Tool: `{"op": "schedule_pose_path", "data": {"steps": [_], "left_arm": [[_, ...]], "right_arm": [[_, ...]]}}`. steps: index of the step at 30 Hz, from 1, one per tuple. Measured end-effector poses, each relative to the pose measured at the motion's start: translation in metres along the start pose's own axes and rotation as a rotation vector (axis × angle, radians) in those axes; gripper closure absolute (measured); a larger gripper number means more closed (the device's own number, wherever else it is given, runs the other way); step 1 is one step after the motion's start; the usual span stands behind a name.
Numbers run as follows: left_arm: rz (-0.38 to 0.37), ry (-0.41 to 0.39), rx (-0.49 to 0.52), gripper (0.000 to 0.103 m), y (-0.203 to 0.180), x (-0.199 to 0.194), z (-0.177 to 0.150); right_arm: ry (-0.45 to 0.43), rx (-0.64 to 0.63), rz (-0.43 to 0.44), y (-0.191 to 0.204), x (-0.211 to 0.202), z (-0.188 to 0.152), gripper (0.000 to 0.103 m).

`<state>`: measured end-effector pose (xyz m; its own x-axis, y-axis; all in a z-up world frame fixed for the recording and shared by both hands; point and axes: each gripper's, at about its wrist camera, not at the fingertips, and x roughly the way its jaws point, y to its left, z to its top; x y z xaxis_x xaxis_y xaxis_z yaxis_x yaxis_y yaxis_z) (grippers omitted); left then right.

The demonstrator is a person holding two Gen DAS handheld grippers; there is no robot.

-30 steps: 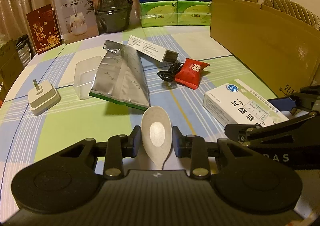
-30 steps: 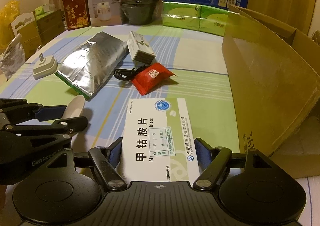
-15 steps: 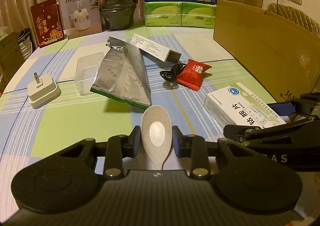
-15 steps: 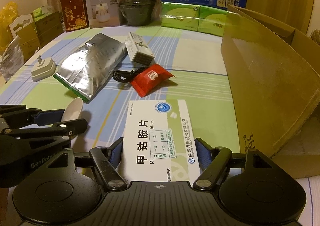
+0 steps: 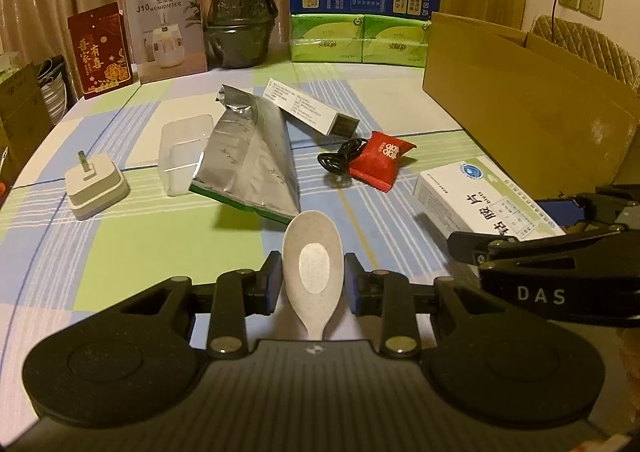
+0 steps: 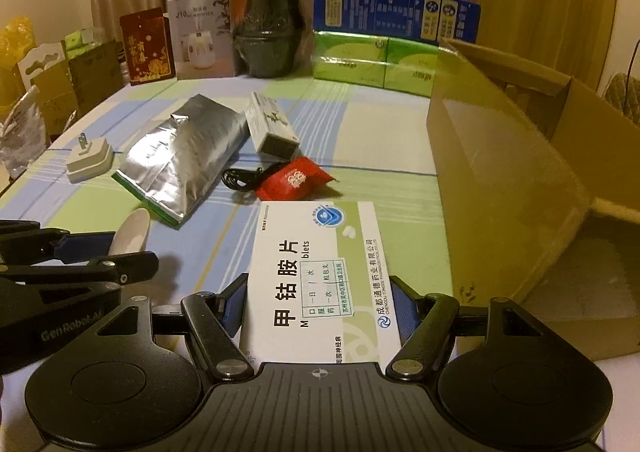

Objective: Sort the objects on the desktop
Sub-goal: 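Carry the spoon and medicine box over the cardboard box and release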

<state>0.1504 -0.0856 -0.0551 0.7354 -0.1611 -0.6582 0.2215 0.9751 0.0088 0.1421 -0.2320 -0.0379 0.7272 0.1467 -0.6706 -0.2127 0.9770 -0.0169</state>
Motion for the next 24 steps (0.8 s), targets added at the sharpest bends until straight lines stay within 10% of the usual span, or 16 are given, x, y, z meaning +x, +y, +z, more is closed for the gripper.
{"op": "schedule_pose_path", "data": {"steps": [24], "left_arm": [[-0.03,-0.038,0.002,0.076,-0.062,-0.11,0.042]], "right_arm": [[-0.112,0.119,-0.031,-0.048,-0.152,0.031,0.035]]}}
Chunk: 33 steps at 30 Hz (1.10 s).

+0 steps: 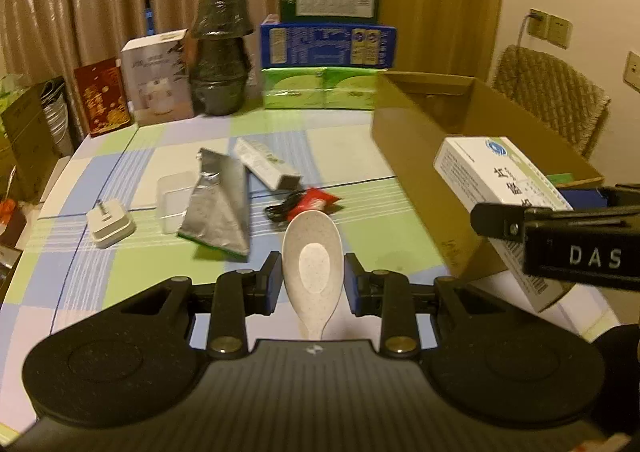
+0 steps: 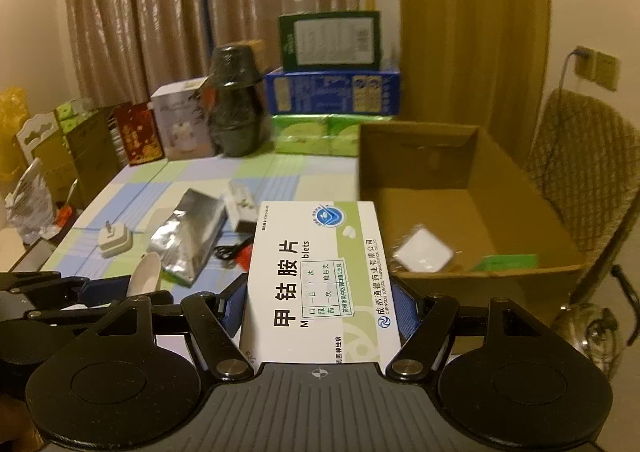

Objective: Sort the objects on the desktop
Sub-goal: 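Carry the spoon and medicine box over the cardboard box and release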

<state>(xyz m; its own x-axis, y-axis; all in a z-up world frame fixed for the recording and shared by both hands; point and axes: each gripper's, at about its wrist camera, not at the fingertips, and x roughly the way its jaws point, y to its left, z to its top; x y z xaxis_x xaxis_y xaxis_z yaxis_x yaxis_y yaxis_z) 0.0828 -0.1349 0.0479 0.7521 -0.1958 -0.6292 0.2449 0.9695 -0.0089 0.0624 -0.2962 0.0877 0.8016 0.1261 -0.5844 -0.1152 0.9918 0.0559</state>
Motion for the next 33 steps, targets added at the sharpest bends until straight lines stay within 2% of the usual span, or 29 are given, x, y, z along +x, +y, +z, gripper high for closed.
{"op": "schedule_pose_path", "data": {"steps": [9,19,33], "left_arm": [[-0.069,-0.016,0.045,0.076,-0.045,-0.004,0.018],[-0.148,-0.034,0.078,0.076,-0.087,0.005,0.052],[-0.26,-0.027,0.096,0.076,-0.134,0.05,0.115]], "right_arm": [[-0.029,0.047,-0.069,-0.046,-0.023,0.009,0.035],[-0.063,0.081,-0.162,-0.114,-0.036,0.027,0.035],[-0.05,0.1,-0.124,-0.163,0.005,0.076,0.035]]}}
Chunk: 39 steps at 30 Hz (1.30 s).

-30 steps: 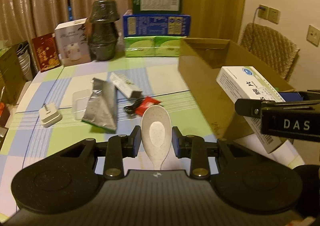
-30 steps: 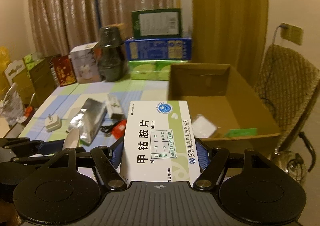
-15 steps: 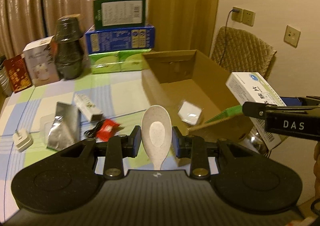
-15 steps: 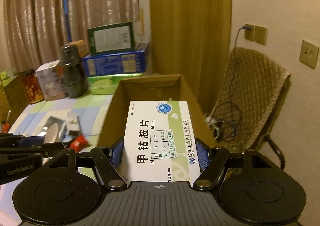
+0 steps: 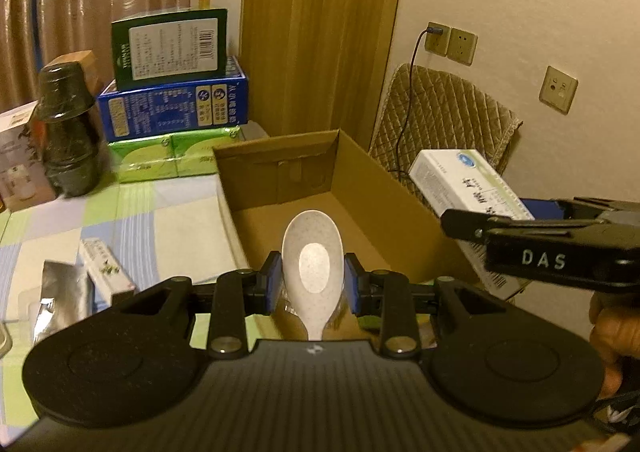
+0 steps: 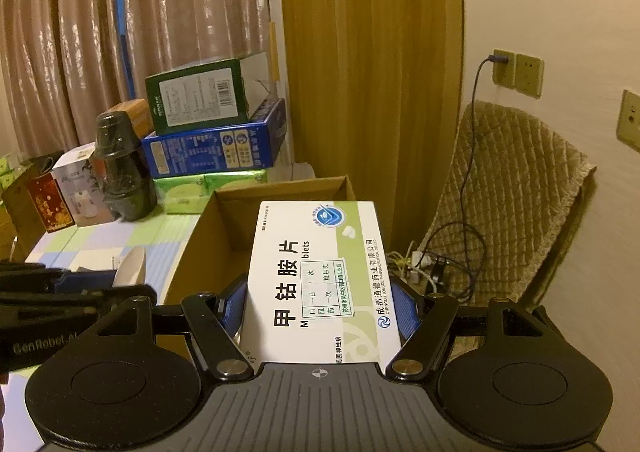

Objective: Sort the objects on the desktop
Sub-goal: 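Carry the spoon and medicine box over the cardboard box and release, then withdraw both open tools from the cardboard box back over the table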

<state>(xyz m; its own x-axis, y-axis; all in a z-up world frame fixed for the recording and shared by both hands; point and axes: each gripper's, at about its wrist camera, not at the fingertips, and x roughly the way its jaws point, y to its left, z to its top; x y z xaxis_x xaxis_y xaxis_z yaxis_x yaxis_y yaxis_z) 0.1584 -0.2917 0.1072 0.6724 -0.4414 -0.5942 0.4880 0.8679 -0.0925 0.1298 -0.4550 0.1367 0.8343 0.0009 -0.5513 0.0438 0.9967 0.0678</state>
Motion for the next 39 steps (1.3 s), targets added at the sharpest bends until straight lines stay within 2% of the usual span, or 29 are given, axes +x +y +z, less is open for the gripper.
{"op": "schedule_pose_path", "data": {"steps": [7,18,30,36,39], "left_arm": [[-0.033,0.016,-0.049,0.076,0.008,0.033,0.022],[-0.059,0.033,-0.085,0.076,0.014,0.067,0.026],[-0.068,0.021,-0.112,0.076,0.02,0.083,0.034],[-0.047,0.022,-0.125,0.076,0.031,0.075,0.025],[-0.041,0.023,-0.135,0.076,0.037,0.07,0.02]], "right_arm": [[0.036,0.022,0.01,-0.009,0.027,0.005,0.035],[0.065,0.049,-0.004,-0.017,0.049,0.002,0.035],[0.071,0.042,-0.015,-0.015,0.061,0.002,0.035],[0.077,0.043,-0.01,-0.011,0.067,0.0,0.035],[0.044,0.055,0.004,-0.009,0.068,0.001,0.034]]}}
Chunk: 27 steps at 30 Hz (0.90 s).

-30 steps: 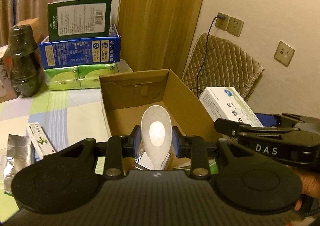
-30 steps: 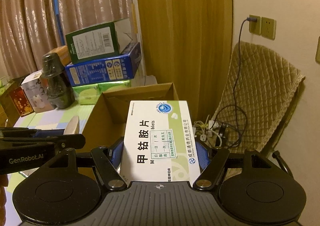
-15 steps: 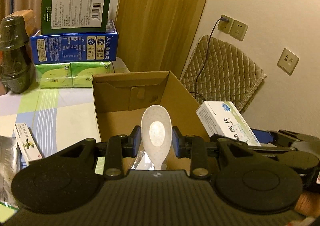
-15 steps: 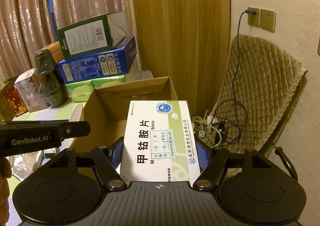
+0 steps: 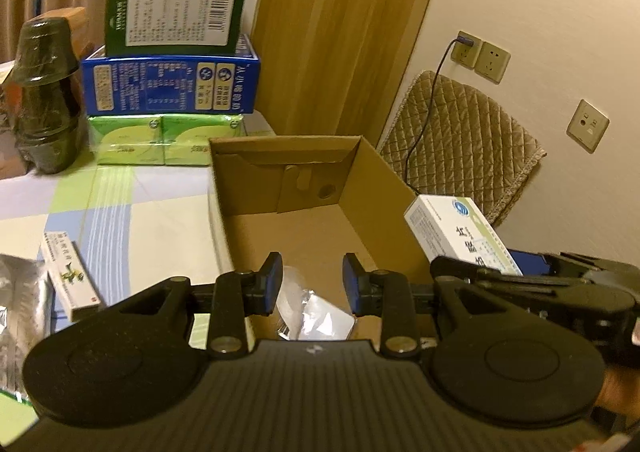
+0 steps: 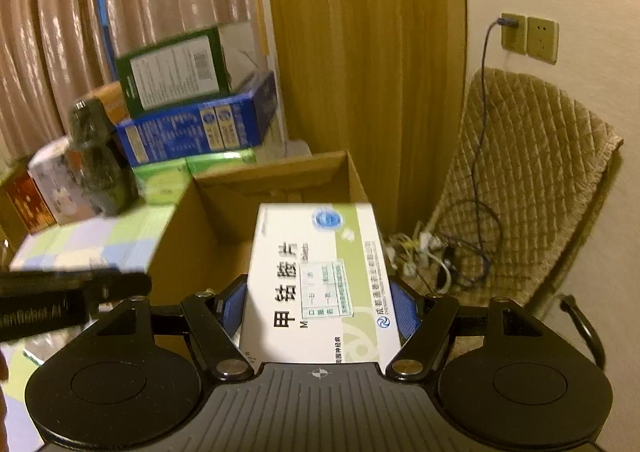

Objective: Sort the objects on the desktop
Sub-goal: 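Withdraw both open tools from the cardboard box back over the table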

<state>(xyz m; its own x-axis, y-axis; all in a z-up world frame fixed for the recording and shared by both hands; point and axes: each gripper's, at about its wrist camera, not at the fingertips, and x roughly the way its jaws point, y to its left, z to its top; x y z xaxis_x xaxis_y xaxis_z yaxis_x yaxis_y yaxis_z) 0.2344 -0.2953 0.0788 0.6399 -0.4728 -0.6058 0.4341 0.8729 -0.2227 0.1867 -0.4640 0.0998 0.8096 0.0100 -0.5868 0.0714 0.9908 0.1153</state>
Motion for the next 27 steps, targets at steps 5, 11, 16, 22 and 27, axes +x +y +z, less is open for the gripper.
{"op": "schedule_pose_path", "data": {"steps": [5,11,16,22,27], "left_arm": [[0.009,0.0,-0.018,0.075,0.011,-0.011,-0.008],[0.036,0.006,-0.023,0.075,0.026,-0.033,-0.026],[0.075,-0.01,-0.035,0.072,0.041,-0.063,-0.044],[0.129,-0.014,-0.06,0.058,0.058,-0.096,-0.061],[0.173,-0.025,-0.069,0.038,0.07,-0.126,-0.076]], "right_arm": [[-0.023,0.032,0.013,0.0,-0.01,-0.001,0.03],[-0.025,0.093,0.022,-0.004,-0.036,-0.014,0.025],[-0.03,0.115,0.053,0.007,-0.061,-0.027,0.02],[-0.014,0.102,0.105,0.038,-0.085,-0.042,0.011],[-0.005,0.063,0.142,0.067,-0.098,-0.053,0.002]]}}
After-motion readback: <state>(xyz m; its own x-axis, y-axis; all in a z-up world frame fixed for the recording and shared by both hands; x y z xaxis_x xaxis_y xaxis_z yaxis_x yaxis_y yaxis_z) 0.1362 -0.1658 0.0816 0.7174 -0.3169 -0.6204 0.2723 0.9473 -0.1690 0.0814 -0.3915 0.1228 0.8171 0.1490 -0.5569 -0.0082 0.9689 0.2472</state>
